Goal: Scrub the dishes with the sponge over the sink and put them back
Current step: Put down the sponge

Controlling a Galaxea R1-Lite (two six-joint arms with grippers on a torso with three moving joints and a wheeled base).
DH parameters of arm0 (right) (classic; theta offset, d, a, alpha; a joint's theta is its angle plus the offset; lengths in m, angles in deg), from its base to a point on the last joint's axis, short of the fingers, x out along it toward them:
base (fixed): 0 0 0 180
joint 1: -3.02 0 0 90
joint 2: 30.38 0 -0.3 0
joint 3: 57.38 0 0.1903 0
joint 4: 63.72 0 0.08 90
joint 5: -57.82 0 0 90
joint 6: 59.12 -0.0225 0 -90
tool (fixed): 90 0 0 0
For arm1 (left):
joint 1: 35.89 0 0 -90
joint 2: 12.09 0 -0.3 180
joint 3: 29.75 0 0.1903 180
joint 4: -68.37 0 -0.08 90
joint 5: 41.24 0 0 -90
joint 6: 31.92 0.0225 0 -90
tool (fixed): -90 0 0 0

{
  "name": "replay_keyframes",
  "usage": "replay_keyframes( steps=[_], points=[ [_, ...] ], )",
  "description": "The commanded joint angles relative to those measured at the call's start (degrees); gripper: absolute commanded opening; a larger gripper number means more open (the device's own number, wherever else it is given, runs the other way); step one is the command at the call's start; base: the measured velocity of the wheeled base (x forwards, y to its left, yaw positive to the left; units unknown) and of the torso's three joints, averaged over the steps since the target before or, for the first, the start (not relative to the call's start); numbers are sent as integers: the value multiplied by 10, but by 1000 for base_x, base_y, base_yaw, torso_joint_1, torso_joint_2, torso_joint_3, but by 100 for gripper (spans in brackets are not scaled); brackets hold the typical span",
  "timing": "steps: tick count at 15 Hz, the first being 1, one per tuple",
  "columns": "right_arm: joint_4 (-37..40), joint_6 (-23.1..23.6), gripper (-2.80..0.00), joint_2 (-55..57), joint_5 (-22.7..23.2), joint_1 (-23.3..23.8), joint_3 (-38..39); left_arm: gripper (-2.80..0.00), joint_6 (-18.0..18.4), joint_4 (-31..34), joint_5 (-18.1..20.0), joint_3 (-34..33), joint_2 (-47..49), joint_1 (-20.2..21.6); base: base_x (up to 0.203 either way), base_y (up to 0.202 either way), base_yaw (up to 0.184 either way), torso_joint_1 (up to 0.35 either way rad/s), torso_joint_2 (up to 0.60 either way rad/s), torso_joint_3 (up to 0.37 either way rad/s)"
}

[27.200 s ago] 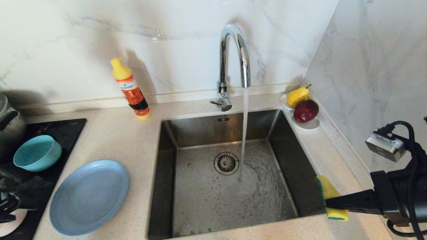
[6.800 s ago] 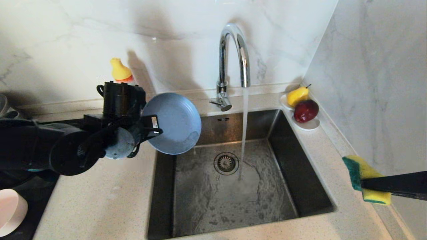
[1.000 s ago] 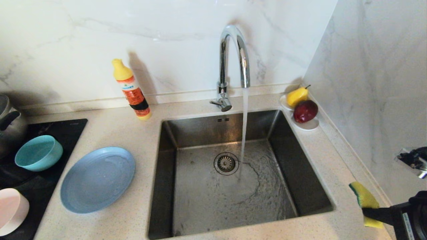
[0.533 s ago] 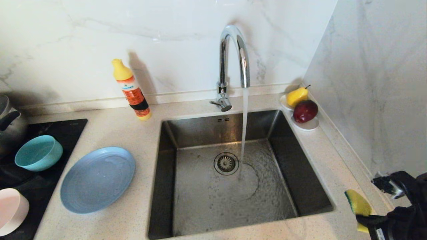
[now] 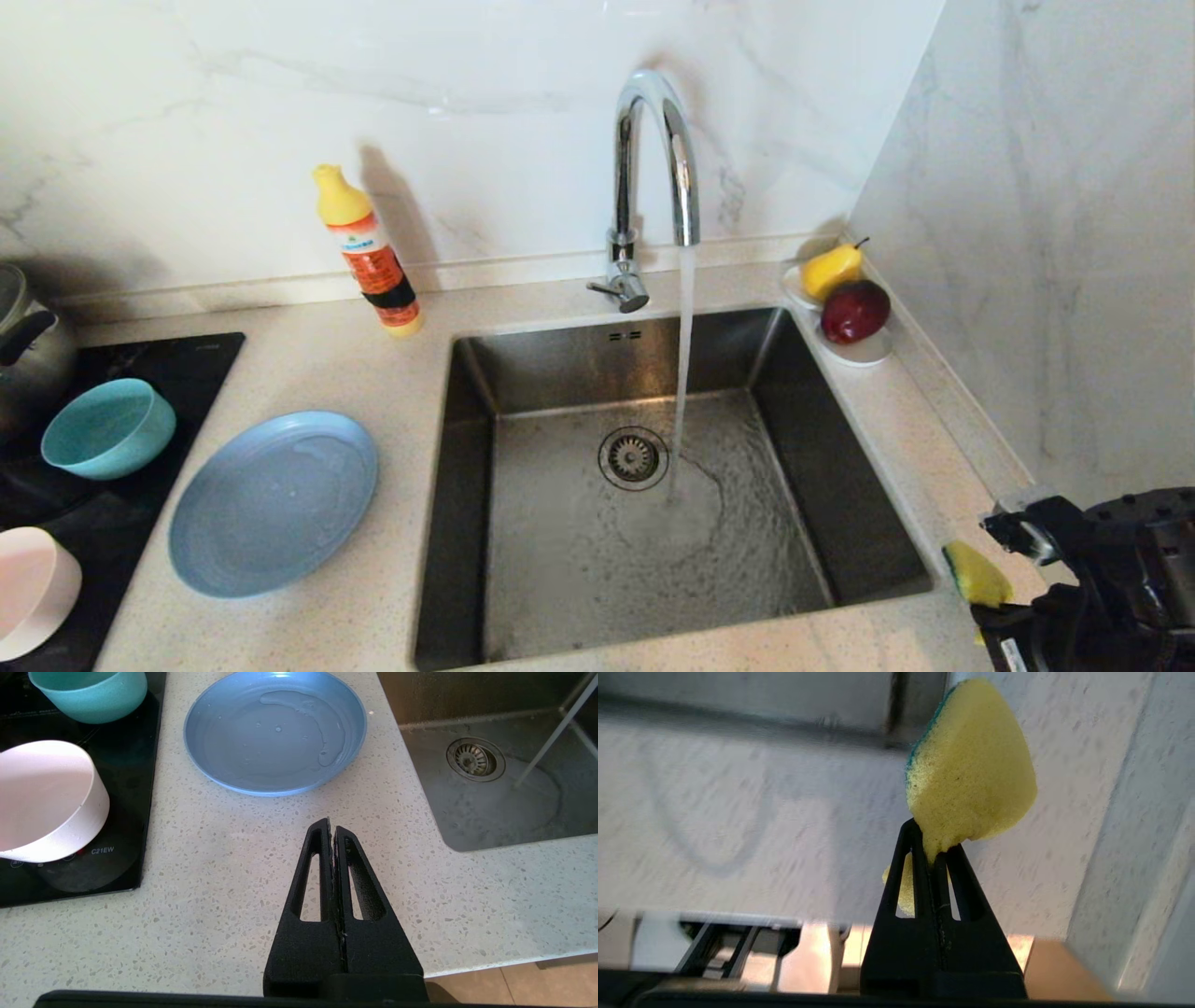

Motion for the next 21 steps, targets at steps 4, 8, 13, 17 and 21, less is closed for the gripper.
replay_keyframes(
  steps=[4,8,13,17,21],
  points=[
    [-41,20,-280,62,-1,34,7,-280,0,1,0,0,1,0,0,0,0,0,0,0],
    [-69,36,-280,86,-1,43,4,-280,0,0,0,0,1,0,0,0,0,0,0,0],
    [-74,38,-280,100,-1,43,-14,-280,0,0,0,0,1,1,0,0,0,0,0,0],
    [-74,49,-280,105,-1,43,-26,-280,0,1,0,0,1,0,0,0,0,0,0,0],
    [-74,51,-280,107,-2,43,-25,-280,0,0,0,0,1,0,0,0,0,0,0,0]
  ],
)
